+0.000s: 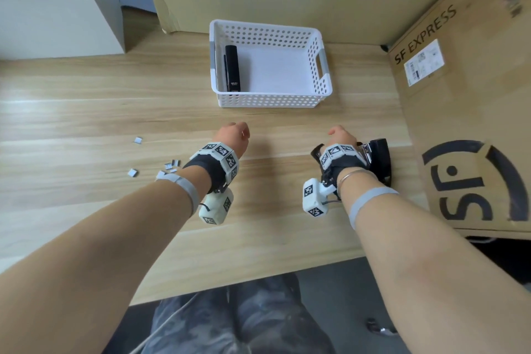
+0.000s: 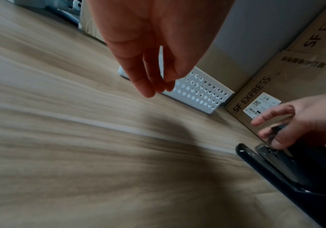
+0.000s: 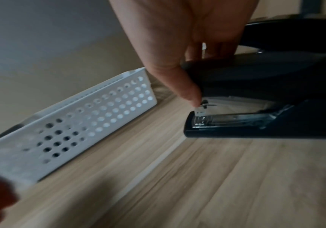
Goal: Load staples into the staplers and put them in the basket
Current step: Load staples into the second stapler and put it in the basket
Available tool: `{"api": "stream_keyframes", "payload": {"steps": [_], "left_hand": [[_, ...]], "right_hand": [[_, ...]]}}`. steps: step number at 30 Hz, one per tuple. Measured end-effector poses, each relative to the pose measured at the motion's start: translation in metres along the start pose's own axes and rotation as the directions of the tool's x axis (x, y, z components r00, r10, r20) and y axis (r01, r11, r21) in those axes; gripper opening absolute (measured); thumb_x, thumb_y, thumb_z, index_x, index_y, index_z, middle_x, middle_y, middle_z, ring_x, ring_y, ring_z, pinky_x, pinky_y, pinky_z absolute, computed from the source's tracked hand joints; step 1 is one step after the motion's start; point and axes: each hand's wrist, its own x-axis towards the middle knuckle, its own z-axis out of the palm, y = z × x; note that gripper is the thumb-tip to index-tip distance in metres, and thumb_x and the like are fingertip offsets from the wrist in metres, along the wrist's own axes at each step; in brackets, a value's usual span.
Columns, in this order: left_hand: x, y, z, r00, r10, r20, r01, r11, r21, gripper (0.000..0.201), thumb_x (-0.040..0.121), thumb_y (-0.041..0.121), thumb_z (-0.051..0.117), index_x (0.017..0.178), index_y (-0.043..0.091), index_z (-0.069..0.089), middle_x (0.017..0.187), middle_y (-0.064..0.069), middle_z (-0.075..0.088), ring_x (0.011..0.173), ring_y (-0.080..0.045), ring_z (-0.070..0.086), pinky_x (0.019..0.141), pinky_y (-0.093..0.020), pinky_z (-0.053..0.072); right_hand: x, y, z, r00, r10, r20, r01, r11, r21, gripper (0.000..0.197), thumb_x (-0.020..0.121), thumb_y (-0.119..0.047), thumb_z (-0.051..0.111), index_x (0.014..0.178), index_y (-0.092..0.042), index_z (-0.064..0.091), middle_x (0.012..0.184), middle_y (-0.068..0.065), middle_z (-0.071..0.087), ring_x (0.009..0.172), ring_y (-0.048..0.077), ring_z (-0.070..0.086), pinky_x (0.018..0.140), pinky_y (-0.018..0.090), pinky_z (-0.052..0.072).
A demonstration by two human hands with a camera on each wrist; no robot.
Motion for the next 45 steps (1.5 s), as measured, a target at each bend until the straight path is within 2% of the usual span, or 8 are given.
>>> {"api": "stream_keyframes", "payload": {"steps": [4, 9, 15, 24, 32, 36, 40, 45], "left_hand": [[0.0, -0.006, 0.001, 0.999, -0.001, 0.037, 0.002, 1.0, -0.022, 0.025, 0.085, 0.005, 0.047, 0.107, 0.009, 0.06, 0.114, -0.015, 0.06, 0.1, -0.033, 0.06, 0.084, -0.035, 0.047], [-0.002, -0.02, -0.009, 0.987, 0.011, 0.158, -0.006, 0.999, -0.038, 0.055, 0.076, 0.016, 0.073, 0.126, 0.012, 0.051, 0.125, -0.013, 0.052, 0.109, -0.029, 0.057, 0.096, -0.035, 0.045], [-0.005, -0.043, -0.017, 0.988, -0.046, 0.148, 0.048, 0.999, -0.006, 0.058, 0.072, 0.016, 0.075, 0.125, 0.009, 0.053, 0.126, -0.015, 0.052, 0.11, -0.03, 0.056, 0.096, -0.032, 0.043], [-0.008, -0.047, -0.001, 0.994, -0.044, 0.096, 0.04, 0.998, 0.041, 0.041, 0.076, 0.012, 0.068, 0.115, 0.002, 0.058, 0.118, -0.021, 0.055, 0.113, -0.031, 0.05, 0.096, -0.031, 0.037], [-0.002, -0.045, -0.007, 0.99, -0.017, 0.137, 0.006, 0.997, 0.079, 0.051, 0.069, 0.009, 0.076, 0.117, 0.006, 0.059, 0.12, -0.018, 0.053, 0.108, -0.033, 0.055, 0.096, -0.033, 0.042], [-0.003, -0.046, -0.006, 0.992, -0.022, 0.128, 0.01, 0.996, 0.094, 0.049, 0.071, 0.01, 0.075, 0.117, 0.006, 0.059, 0.12, -0.015, 0.053, 0.108, -0.031, 0.056, 0.094, -0.035, 0.045], [-0.002, -0.046, -0.006, 0.99, -0.019, 0.141, 0.006, 0.996, 0.094, 0.047, 0.072, 0.009, 0.074, 0.116, 0.006, 0.059, 0.121, -0.016, 0.052, 0.108, -0.032, 0.055, 0.093, -0.034, 0.045], [-0.002, -0.046, -0.005, 0.991, -0.02, 0.135, 0.008, 0.996, 0.084, 0.046, 0.072, 0.009, 0.074, 0.115, 0.006, 0.059, 0.12, -0.015, 0.052, 0.108, -0.032, 0.056, 0.094, -0.034, 0.044]], "right_hand": [[-0.015, -0.029, 0.022, 0.965, -0.258, 0.042, 0.26, 0.965, -0.041, 0.041, 0.083, 0.002, 0.059, 0.116, -0.021, 0.059, 0.107, 0.007, 0.069, 0.094, 0.021, 0.065, 0.074, 0.018, 0.045], [-0.045, -0.072, 0.046, 0.795, -0.528, 0.298, 0.577, 0.81, -0.102, 0.052, 0.076, 0.006, 0.066, 0.118, -0.023, 0.059, 0.107, -0.002, 0.07, 0.092, 0.015, 0.062, 0.076, 0.02, 0.049], [-0.062, -0.09, 0.072, 0.675, -0.62, 0.4, 0.698, 0.712, -0.076, 0.049, 0.07, 0.006, 0.068, 0.113, -0.019, 0.062, 0.11, -0.001, 0.07, 0.103, 0.015, 0.065, 0.087, 0.022, 0.051], [-0.07, -0.093, 0.089, 0.63, -0.661, 0.407, 0.727, 0.686, -0.012, 0.057, 0.066, -0.003, 0.079, 0.114, -0.024, 0.058, 0.104, -0.004, 0.071, 0.1, 0.019, 0.065, 0.091, 0.035, 0.052], [-0.068, -0.072, 0.044, 0.633, -0.77, 0.082, 0.744, 0.634, 0.211, 0.05, 0.073, 0.004, 0.058, 0.116, -0.022, 0.056, 0.078, -0.01, 0.054, 0.077, 0.023, 0.061, 0.074, 0.04, 0.057], [-0.059, -0.064, 0.025, 0.726, -0.679, -0.109, 0.684, 0.696, 0.218, 0.031, 0.082, 0.004, 0.05, 0.098, -0.016, 0.066, 0.077, -0.006, 0.058, 0.07, 0.013, 0.054, 0.071, 0.036, 0.055], [-0.043, -0.05, 0.01, 0.838, -0.491, -0.236, 0.539, 0.813, 0.222, 0.035, 0.089, 0.004, 0.043, 0.08, -0.023, 0.063, 0.067, -0.014, 0.054, 0.062, 0.014, 0.052, 0.062, 0.034, 0.051], [-0.023, -0.022, 0.001, 0.905, -0.339, -0.255, 0.389, 0.904, 0.176, 0.035, 0.093, 0.006, 0.035, 0.091, -0.01, 0.066, 0.077, -0.005, 0.058, 0.065, 0.009, 0.054, 0.064, 0.02, 0.05]]}}
